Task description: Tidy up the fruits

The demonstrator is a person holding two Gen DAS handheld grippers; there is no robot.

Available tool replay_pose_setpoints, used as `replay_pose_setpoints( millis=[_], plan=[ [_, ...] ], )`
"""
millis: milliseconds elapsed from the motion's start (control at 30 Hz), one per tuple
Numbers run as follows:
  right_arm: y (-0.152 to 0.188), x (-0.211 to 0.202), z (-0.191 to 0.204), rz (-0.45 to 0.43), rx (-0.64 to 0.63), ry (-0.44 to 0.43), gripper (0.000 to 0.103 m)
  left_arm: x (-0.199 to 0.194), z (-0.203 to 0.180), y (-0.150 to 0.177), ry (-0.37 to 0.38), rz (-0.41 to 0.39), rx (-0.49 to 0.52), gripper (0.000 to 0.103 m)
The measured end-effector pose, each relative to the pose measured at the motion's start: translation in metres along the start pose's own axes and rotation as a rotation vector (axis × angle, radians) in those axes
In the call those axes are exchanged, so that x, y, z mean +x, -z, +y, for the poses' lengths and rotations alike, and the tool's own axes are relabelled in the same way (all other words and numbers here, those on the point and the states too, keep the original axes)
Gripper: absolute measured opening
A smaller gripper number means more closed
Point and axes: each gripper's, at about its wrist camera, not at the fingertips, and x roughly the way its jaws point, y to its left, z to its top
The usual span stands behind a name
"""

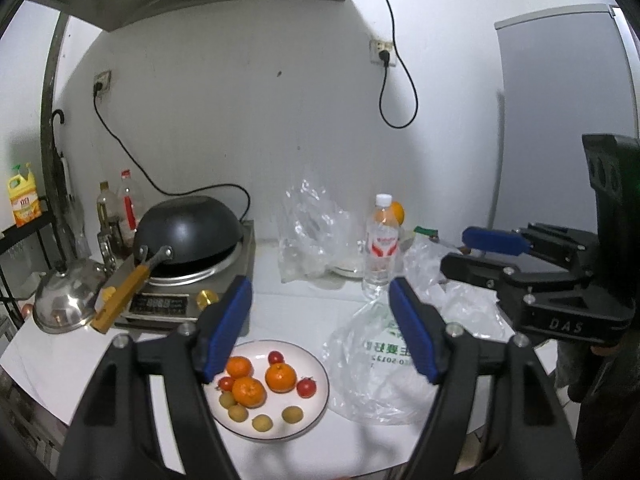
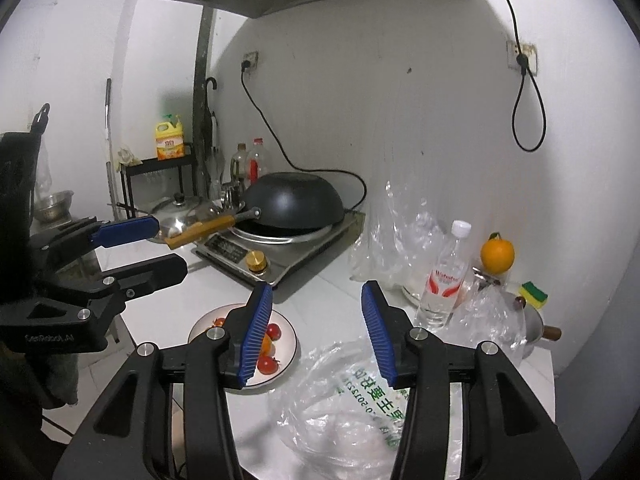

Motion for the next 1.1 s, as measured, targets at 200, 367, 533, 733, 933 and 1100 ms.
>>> replay_pose_setpoints(
  millis=[200,367,533,733,933,1100],
  plan=[
    [-0.005,-0.014,0.004,-0.032,-0.004,0.004,0.052,-0.016,-0.007,-0.008,0.007,-0.027,0.016,0.072],
    [-0.01,-0.027,0.007,-0.064,-0.008,0.013,0.052,-0.026,-0.012,-0.018,0.017,-0.049,0.026,0.072],
    [-0.015,-0.04,0.009,-0.091,-0.017,0.025,0.053,-0.036,-0.016,-0.026,0.014,-0.069,0.034,0.072],
    [-0.022,-0.053,0.011,-0.121,-0.024,0.041,0.054,-0.044,-0.015,-0.034,0.008,-0.093,0.041,0.072],
    [-0.03,-0.063,0.01,-0.135,-0.027,0.057,0.055,-0.053,-0.017,-0.043,0.007,-0.12,0.072,0.072],
    [-0.037,-0.071,0.008,-0.156,-0.026,0.071,0.057,-0.062,-0.019,-0.051,0.01,-0.151,0.081,0.072]
  ],
)
